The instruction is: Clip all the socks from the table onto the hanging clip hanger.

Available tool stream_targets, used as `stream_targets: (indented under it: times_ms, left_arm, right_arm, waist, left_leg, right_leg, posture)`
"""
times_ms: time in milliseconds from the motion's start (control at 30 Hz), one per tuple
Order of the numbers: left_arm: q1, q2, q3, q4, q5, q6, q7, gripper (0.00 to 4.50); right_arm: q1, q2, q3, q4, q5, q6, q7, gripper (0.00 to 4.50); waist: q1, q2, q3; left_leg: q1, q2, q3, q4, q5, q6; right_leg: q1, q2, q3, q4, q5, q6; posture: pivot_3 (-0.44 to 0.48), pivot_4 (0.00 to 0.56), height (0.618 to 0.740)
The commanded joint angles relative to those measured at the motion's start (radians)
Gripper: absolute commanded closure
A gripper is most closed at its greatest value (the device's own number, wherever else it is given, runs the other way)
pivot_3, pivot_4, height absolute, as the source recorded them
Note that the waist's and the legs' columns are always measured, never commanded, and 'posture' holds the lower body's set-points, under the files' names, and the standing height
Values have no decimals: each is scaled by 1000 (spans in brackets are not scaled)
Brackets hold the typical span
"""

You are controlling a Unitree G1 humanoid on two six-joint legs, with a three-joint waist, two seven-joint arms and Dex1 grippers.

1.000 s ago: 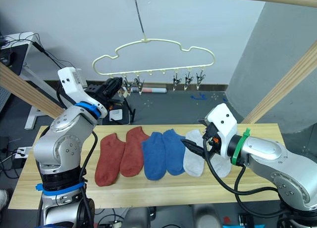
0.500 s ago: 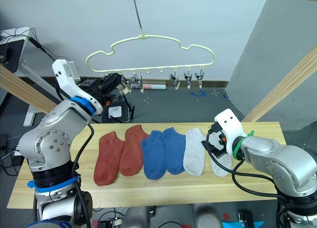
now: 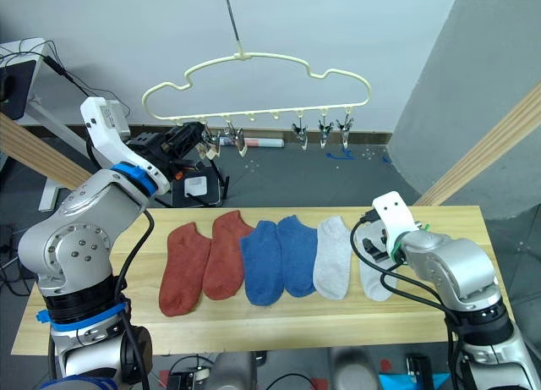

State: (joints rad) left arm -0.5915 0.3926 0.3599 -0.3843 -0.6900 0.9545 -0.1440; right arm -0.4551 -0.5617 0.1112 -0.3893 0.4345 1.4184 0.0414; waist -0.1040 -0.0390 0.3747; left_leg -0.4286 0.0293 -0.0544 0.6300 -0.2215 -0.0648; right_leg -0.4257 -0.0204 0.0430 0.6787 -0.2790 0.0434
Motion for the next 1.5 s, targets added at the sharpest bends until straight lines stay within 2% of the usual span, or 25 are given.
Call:
stream_targets:
  times_ms: [33, 333, 633, 867, 1500]
  left_arm:
    - [6, 17, 11, -48, -18, -4, 3, 4271]
    - [6, 30, 6, -54, -27, 1, 9, 4271]
    - [8, 28, 3, -69, -34, 8, 26, 4271]
    - [6, 21, 1, -75, -37, 14, 35, 4271]
    - [7, 19, -4, -82, -43, 22, 46, 4271]
  right_arm:
    - [-12, 11, 23, 41, -53, -38, 9, 0]
    - [-71, 49, 76, 215, -153, -161, 61, 0]
    - [-66, 102, 53, 304, -203, -185, 93, 0]
    - [-50, 119, 17, 319, -215, -150, 106, 0]
    - [-38, 107, 24, 299, -260, -133, 130, 0]
  waist:
    - [2, 0, 0]
    - [5, 1, 2]
    - [14, 1, 2]
    - [15, 1, 2]
    - [19, 1, 2]
  left_leg:
    - [0, 0, 0, 0, 0, 0]
    - [0, 0, 0, 0, 0, 0]
    - [-1, 0, 0, 1, 0, 0]
    - [-1, 0, 0, 2, 0, -1]
    - [-1, 0, 0, 2, 0, -1]
  right_leg:
    - [0, 0, 0, 0, 0, 0]
    - [-1, 0, 0, 1, 0, 0]
    - [-1, 0, 0, 1, 0, 0]
    - [0, 0, 0, 1, 1, 1]
    - [0, 0, 0, 1, 1, 1]
  posture:
    - [-173, 406, 740]
    - [-153, 407, 740]
    - [-137, 405, 740]
    - [-136, 406, 740]
    - [-139, 406, 740]
